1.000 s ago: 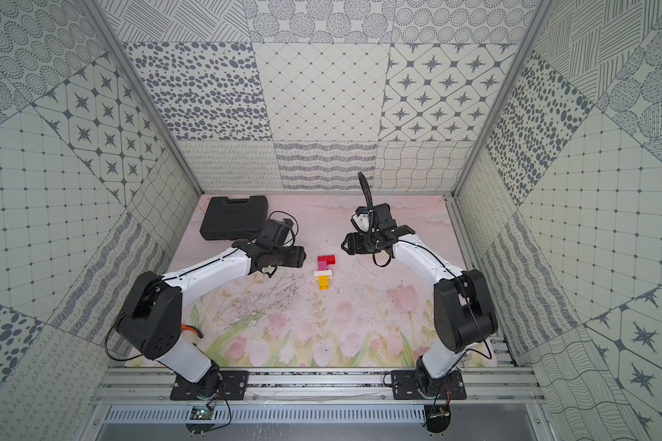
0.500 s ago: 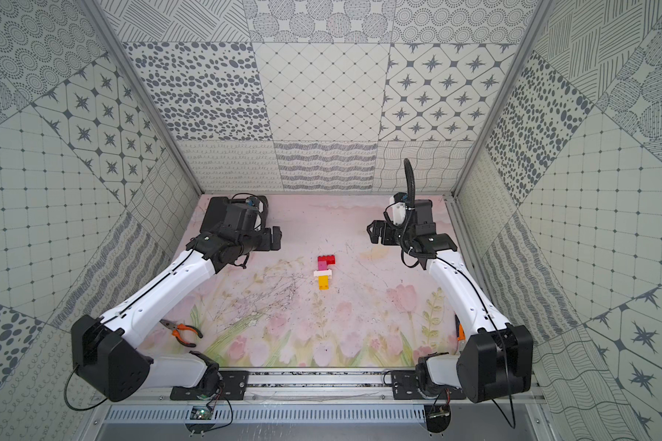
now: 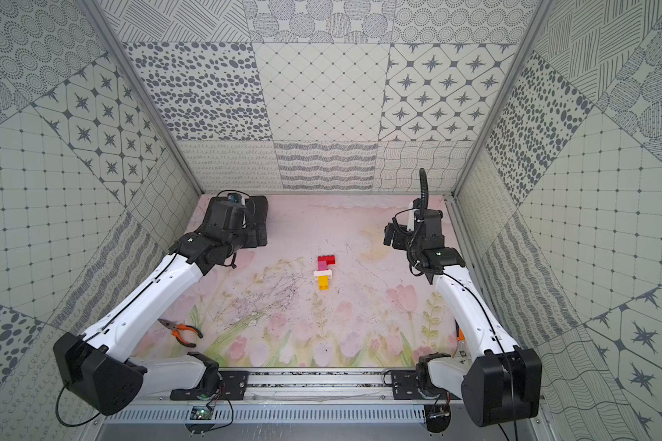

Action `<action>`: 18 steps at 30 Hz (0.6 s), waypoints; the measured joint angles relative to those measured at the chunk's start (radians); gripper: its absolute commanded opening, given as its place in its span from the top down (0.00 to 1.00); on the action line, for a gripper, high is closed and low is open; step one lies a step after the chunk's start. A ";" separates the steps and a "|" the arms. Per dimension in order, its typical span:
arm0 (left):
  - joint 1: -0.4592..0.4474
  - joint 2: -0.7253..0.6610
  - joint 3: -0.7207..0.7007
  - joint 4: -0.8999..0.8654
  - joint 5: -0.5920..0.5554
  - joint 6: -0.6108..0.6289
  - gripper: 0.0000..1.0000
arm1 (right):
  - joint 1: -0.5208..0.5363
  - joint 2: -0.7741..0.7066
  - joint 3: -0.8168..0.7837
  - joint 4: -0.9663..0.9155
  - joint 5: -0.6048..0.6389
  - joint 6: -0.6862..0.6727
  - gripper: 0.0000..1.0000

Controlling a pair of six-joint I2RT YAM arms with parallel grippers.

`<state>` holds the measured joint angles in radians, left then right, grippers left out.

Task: Assemble the letter f with lego
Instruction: Reset both arms

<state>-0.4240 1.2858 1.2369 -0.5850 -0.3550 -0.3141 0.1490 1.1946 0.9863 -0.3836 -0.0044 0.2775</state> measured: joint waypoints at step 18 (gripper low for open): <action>0.222 -0.023 -0.497 0.463 -0.151 0.123 0.01 | -0.044 -0.030 -0.296 0.376 0.093 -0.058 0.02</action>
<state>-0.2024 1.2629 0.7403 -0.1219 -0.5056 -0.1913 0.1047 1.1648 0.6907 -0.0078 0.0891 0.2199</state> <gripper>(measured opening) 0.991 0.980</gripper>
